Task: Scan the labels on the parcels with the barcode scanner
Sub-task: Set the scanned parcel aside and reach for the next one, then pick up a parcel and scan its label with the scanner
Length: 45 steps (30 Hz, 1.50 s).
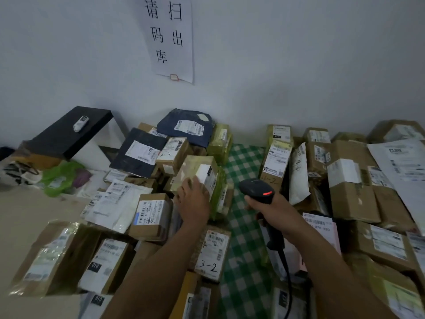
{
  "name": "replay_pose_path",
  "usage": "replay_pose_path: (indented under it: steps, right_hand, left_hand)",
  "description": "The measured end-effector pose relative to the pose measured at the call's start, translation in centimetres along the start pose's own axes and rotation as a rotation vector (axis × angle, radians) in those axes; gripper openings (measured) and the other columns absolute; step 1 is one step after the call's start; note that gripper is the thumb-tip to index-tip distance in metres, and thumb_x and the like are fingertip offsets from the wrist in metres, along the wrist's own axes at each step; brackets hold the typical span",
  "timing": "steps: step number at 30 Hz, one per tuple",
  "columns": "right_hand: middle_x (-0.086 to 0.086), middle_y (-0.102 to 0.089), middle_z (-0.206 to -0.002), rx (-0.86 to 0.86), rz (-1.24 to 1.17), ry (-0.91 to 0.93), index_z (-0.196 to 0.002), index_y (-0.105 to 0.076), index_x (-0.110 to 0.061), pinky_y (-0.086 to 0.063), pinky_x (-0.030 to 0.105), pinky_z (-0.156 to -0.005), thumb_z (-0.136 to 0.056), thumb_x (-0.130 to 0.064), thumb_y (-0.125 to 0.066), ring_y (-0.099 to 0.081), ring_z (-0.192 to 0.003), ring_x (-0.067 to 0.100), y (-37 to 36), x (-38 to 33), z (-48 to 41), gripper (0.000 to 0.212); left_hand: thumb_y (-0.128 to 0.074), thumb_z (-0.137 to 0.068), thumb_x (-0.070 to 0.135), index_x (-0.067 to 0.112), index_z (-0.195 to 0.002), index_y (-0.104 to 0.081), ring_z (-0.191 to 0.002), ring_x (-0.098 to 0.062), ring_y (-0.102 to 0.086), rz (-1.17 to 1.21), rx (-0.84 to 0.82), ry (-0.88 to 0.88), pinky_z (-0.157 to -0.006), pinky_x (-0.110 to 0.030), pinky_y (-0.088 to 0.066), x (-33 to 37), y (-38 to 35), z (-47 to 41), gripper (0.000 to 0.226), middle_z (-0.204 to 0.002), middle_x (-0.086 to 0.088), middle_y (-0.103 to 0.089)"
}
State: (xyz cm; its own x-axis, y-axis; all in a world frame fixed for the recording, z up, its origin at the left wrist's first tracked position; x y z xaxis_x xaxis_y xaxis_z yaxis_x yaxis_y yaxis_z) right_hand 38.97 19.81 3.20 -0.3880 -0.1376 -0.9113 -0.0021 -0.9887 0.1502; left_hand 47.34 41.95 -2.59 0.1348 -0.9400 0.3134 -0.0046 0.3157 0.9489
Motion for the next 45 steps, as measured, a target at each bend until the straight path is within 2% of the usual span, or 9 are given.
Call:
replay_pose_path:
  steps: [6,10,14,18,23,26,33,38,45]
  right_hand:
    - [0.001,-0.079,-0.09,0.093,-0.094,-0.076,-0.114,-0.071,-0.028,-0.054,0.032,-0.067,-0.092,-0.035,-0.076,-0.068,-0.071,0.015,3.3,2.7,-0.2,0.023]
    - [-0.001,-0.077,-0.089,0.205,-0.136,-0.111,-0.109,-0.071,-0.024,-0.052,0.031,-0.064,-0.094,-0.032,-0.073,-0.067,-0.066,0.012,6.8,3.6,0.2,0.017]
    - [0.002,-0.076,-0.094,0.275,-0.144,-0.15,-0.111,-0.071,-0.023,-0.053,0.033,-0.067,-0.096,-0.032,-0.072,-0.066,-0.069,0.014,9.6,5.0,0.7,0.018]
    - [0.0,-0.078,-0.094,0.314,-0.176,-0.182,-0.116,-0.072,-0.022,-0.053,0.034,-0.071,-0.094,-0.034,-0.074,-0.069,-0.076,0.017,10.9,6.4,0.8,0.025]
    - [0.001,-0.079,-0.093,0.322,-0.179,-0.202,-0.116,-0.072,-0.018,-0.058,0.035,-0.074,-0.094,-0.034,-0.074,-0.073,-0.083,0.022,11.4,7.2,0.8,0.027]
    - [0.0,-0.078,-0.09,0.324,-0.179,-0.199,-0.112,-0.073,-0.017,-0.057,0.034,-0.072,-0.094,-0.033,-0.074,-0.071,-0.078,0.02,11.3,6.8,1.0,0.024]
    - [0.003,-0.078,-0.092,0.3,-0.218,-0.073,-0.108,-0.073,-0.02,-0.054,0.031,-0.071,-0.096,-0.033,-0.07,-0.068,-0.076,0.016,10.3,2.5,1.4,0.018]
    - [0.004,-0.077,-0.086,0.214,-0.272,0.012,-0.116,-0.07,-0.025,-0.052,0.027,-0.061,-0.097,-0.029,-0.069,-0.063,-0.065,0.011,8.0,-1.9,1.2,0.019]
    - [0.003,-0.073,-0.078,0.165,-0.239,-0.005,-0.117,-0.071,-0.019,-0.05,0.027,-0.057,-0.097,-0.03,-0.071,-0.059,-0.063,0.014,6.4,-3.7,1.8,0.023]
  left_hand:
    - [-0.061,-0.097,0.043,0.024,-0.156,-0.033,-0.151,-0.032,-0.019,0.207,0.055,-0.224,-0.122,-0.05,-0.022,6.2,0.1,-0.6,0.068,-0.163,-0.011,-0.025]
    - [-0.066,-0.098,0.038,0.021,-0.152,-0.043,-0.146,-0.024,-0.034,0.497,-0.243,-0.272,-0.118,-0.038,-0.034,13.5,-3.8,-1.1,0.061,-0.158,-0.004,-0.036]
    - [-0.07,-0.095,0.021,0.029,-0.099,-0.062,-0.103,-0.016,-0.062,0.775,-0.493,-0.163,-0.091,-0.03,-0.052,18.5,-6.6,-1.5,0.012,-0.105,0.007,-0.064]
    - [-0.072,-0.091,0.008,0.033,-0.086,-0.059,-0.094,-0.014,-0.065,0.826,-0.632,-0.182,-0.091,-0.035,-0.052,19.8,-9.9,-2.0,0.029,-0.098,0.005,-0.067]
    - [-0.077,-0.088,0.006,0.027,-0.119,-0.062,-0.115,-0.022,-0.064,0.937,-0.653,-0.117,-0.093,-0.034,-0.054,18.6,-13.1,-3.1,0.041,-0.118,0.0,-0.067]
    - [-0.077,-0.088,0.004,0.011,-0.139,-0.058,-0.108,-0.015,-0.062,1.02,-0.595,-0.048,-0.071,-0.014,-0.053,17.5,-13.2,-3.7,0.055,-0.117,0.002,-0.065]
    - [-0.078,-0.088,0.017,0.03,-0.137,-0.063,-0.111,-0.011,-0.07,1.124,-0.403,-0.048,-0.09,-0.036,-0.061,14.1,-10.8,-2.8,0.053,-0.12,0.012,-0.074]
    - [-0.077,-0.088,0.005,0.03,-0.129,-0.065,-0.096,0.001,-0.072,1.2,-0.277,-0.083,-0.078,-0.018,-0.058,12.7,-7.8,-0.8,0.049,-0.1,0.021,-0.076]
    - [-0.08,-0.085,0.015,0.04,-0.127,-0.068,-0.102,-0.013,-0.074,1.198,-0.229,-0.073,-0.089,-0.044,-0.061,11.8,-6.0,0.2,0.05,-0.109,0.012,-0.077]
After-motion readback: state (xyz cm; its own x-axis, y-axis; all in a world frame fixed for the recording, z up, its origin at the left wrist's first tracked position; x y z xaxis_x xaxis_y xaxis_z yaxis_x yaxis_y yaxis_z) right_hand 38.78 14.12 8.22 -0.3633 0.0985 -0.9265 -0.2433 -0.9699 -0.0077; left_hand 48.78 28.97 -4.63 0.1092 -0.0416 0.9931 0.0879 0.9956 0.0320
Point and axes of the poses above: each hand's wrist, its own z-axis away from the middle knuckle, its own y-axis out of the back of the hand, x = y × z, the point moved 8 cm from there along -z, towards the middle knuckle
